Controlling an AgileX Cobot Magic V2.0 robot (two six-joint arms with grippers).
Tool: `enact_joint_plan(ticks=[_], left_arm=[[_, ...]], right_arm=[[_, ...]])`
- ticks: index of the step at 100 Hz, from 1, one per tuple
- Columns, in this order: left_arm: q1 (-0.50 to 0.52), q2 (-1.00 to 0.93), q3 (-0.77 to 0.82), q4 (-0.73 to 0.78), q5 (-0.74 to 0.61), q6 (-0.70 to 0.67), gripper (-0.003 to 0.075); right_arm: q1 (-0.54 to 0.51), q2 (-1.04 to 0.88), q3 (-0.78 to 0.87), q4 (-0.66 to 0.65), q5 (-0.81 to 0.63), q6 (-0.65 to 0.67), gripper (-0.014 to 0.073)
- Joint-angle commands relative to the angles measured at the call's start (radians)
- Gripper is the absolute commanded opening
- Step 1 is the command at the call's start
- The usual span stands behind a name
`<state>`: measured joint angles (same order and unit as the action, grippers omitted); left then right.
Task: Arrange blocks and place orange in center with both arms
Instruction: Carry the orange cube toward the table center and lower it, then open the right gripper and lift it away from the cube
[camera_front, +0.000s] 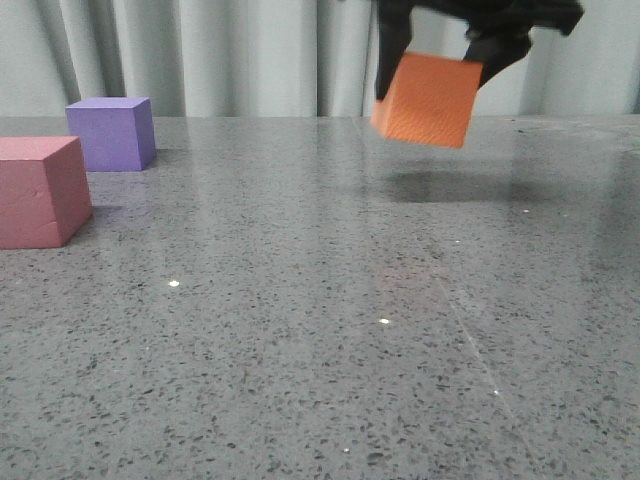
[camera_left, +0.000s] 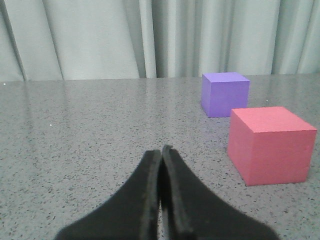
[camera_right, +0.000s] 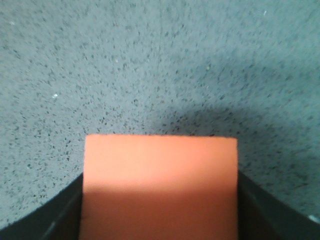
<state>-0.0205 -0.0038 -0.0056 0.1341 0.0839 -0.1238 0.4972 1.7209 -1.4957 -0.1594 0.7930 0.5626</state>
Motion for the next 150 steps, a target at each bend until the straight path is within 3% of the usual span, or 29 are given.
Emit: enact_joint_plan(ticks=[1,33,92,99,119,150], left_arm=[[0.002,-0.033,0.055,-0.007,-0.078,-0.004,-0.0019],[0.002,-0.033,0.055,-0.007,-0.078,-0.004,-0.0019],[0.002,-0.033,0.055,-0.007,-0.078,-0.004,-0.0019],[0.002,-0.033,0.055,-0.007,-0.078,-0.004,-0.0019],[0.002,-0.033,0.055,-0.007,-0.078,-0.004,-0.0019],[0.002,-0.033,0.055,-0.007,-0.078,-0.004,-0.0019]], right_arm=[[0.03,-0.018,-0.038,-0.104,-0.037,0.099,0.0293],[0.073,0.046,-0.043,-0.129,-0.074,0.201,0.0293],[0.076,0.104,-0.09,-0.132,-0.079,0.203,0.03],[0.076,0.104,-0.09,-0.133,-0.083,0.203,0.0346],[0.076,0.104,-0.09,-0.133,-0.086,0.202,0.0613],[0.076,0.102,-0.199,-0.133,0.06,0.105,0.0636]])
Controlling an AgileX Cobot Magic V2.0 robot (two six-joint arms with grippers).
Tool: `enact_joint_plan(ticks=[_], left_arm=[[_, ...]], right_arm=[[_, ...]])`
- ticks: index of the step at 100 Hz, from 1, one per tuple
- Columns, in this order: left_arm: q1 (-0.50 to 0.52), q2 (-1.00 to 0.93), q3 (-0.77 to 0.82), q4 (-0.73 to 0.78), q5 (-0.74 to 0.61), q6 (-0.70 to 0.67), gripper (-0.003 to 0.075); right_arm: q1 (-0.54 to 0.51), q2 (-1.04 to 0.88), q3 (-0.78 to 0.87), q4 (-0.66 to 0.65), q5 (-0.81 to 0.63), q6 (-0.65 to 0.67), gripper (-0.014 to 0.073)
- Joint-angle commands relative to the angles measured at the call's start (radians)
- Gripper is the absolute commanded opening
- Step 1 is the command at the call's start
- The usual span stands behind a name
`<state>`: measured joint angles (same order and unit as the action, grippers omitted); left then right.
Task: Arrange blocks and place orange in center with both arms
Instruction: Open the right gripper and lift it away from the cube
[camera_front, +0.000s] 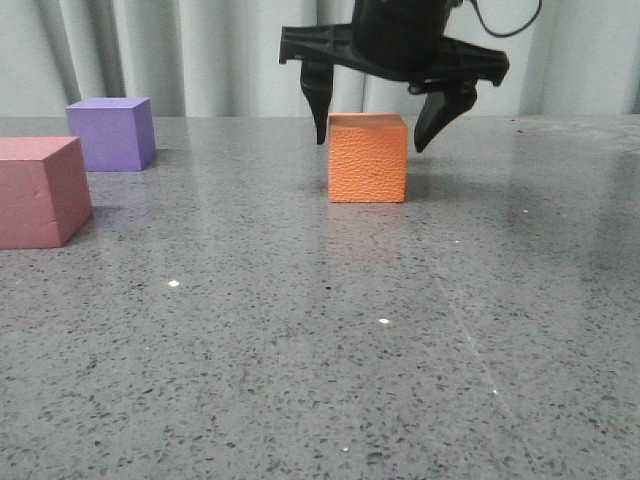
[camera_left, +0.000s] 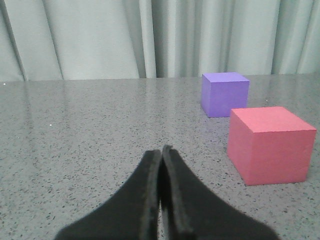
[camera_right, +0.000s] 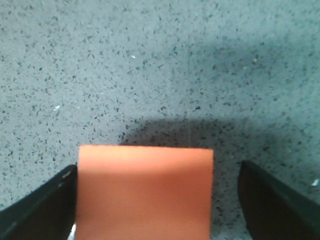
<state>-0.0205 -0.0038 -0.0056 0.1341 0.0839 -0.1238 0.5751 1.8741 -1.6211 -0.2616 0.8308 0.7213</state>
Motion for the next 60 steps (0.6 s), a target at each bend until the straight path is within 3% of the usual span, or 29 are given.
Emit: enact_joint_plan(ticks=[1,30,60], left_arm=[[0.002,-0.033,0.055,-0.007,-0.078,-0.004,-0.0019],[0.002,-0.033,0.055,-0.007,-0.078,-0.004,-0.0019],[0.002,-0.033,0.055,-0.007,-0.078,-0.004,-0.0019]], right_arm=[[-0.001,-0.053,-0.077,-0.031,0.03,-0.058,0.0636],[-0.022,-0.155,-0.119,-0.034,0.019,-0.188,0.0636],[-0.149,-0.29,-0.061,-0.034,0.041,-0.326,0.0636]])
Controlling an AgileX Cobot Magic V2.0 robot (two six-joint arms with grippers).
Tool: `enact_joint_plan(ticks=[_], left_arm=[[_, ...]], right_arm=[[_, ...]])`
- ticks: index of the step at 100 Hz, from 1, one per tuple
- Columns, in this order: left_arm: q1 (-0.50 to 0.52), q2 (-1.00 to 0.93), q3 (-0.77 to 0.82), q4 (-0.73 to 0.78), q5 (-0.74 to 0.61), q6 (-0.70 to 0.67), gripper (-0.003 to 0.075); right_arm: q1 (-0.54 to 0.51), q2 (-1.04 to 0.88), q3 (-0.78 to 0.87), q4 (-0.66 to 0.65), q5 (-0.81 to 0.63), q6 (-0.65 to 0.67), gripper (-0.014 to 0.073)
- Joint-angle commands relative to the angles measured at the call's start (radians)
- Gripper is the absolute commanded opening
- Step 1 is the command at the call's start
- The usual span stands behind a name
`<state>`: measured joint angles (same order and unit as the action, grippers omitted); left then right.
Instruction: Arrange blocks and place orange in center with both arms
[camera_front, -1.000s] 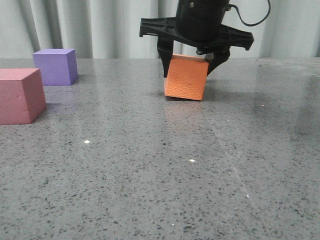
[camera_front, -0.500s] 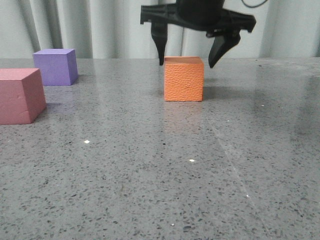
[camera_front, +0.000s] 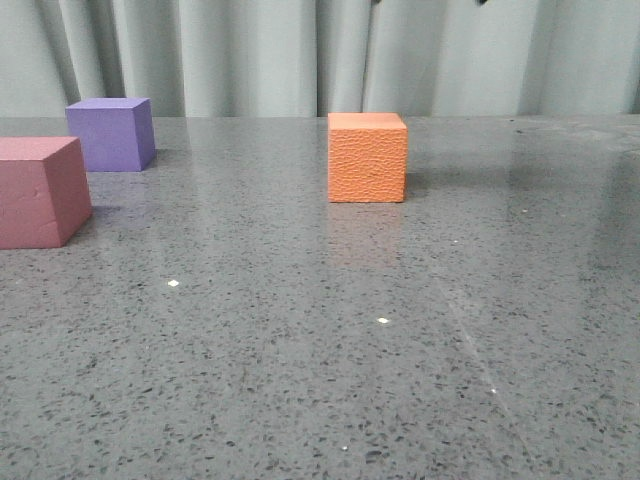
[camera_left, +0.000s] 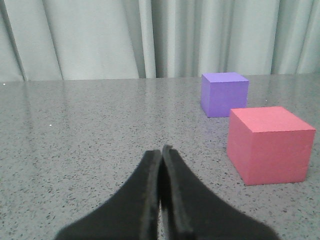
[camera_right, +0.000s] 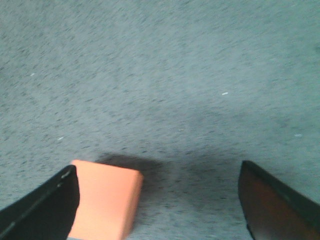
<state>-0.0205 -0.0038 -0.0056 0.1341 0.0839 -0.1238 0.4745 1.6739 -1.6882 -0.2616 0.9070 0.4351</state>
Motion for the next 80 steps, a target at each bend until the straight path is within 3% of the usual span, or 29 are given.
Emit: enact_joint_plan(ticks=[1,35,80], left_arm=[[0.002,-0.033,0.055,-0.007,-0.078,-0.004,-0.0019],[0.002,-0.033,0.055,-0.007,-0.078,-0.004,-0.0019],[0.002,-0.033,0.055,-0.007,-0.078,-0.004,-0.0019]], right_arm=[[-0.053,-0.094,0.01,-0.034,-0.035,-0.042,0.0636],[-0.247,-0.332,0.352,-0.034,-0.077,-0.096,0.0636],[-0.256,-0.652,0.797,-0.033,-0.114,-0.092,0.0636]])
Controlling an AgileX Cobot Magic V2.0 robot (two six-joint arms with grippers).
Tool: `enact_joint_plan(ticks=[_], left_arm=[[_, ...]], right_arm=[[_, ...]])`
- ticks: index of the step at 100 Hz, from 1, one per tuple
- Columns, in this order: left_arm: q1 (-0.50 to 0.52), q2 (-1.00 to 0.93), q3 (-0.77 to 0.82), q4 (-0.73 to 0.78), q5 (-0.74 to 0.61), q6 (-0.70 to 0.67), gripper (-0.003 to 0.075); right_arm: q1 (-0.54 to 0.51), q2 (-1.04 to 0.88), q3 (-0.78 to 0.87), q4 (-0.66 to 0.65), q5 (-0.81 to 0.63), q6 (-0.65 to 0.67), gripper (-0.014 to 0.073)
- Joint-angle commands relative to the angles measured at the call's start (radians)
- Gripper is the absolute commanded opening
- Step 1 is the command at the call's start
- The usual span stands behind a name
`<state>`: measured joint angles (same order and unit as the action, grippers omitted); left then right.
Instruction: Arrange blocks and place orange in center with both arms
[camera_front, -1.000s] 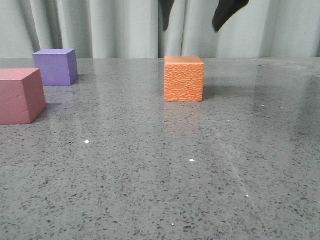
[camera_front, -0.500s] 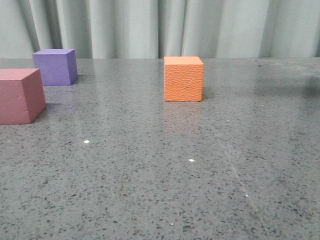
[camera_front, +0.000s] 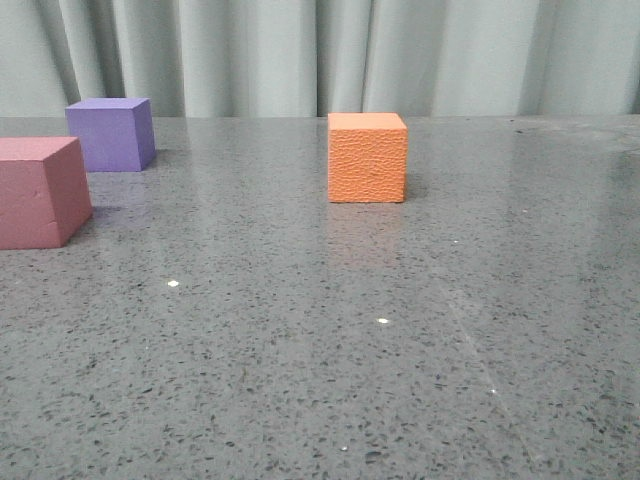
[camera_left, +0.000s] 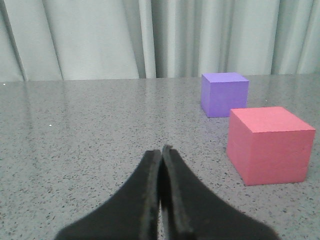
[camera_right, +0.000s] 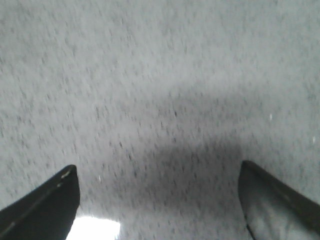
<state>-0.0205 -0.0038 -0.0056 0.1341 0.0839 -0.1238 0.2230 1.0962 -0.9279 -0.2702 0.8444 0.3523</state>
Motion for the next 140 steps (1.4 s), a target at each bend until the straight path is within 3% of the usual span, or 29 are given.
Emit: enact_joint_plan(ticks=[1,30,37,44,61,71,140], left_arm=[[0.002,-0.033,0.055,-0.007,-0.078,-0.004,-0.0019],[0.002,-0.033,0.055,-0.007,-0.078,-0.004,-0.0019],[0.002,-0.033,0.055,-0.007,-0.078,-0.004,-0.0019],[0.002,-0.033,0.055,-0.007,-0.078,-0.004,-0.0019],[0.002,-0.033,0.055,-0.007,-0.078,-0.004,-0.0019],[0.002,-0.033,0.055,-0.007,-0.078,-0.004,-0.0019],[0.002,-0.033,0.055,-0.007,-0.078,-0.004,-0.0019]], right_arm=[[-0.005,-0.085,0.041,-0.025,-0.052,-0.009,0.0636],[-0.005,-0.278,0.128,-0.036,-0.022,-0.013,0.063],[-0.005,-0.311,0.134,-0.048,-0.02,-0.013,0.0587],[-0.005,-0.334,0.134,-0.051,-0.02,-0.013,0.0489],[-0.005,-0.348,0.134,-0.051,-0.017,-0.013,0.0102],[-0.005,-0.348,0.134,-0.051,-0.012,-0.013,-0.0074],[-0.005,-0.348,0.134,-0.051,-0.006,-0.013,-0.0067]])
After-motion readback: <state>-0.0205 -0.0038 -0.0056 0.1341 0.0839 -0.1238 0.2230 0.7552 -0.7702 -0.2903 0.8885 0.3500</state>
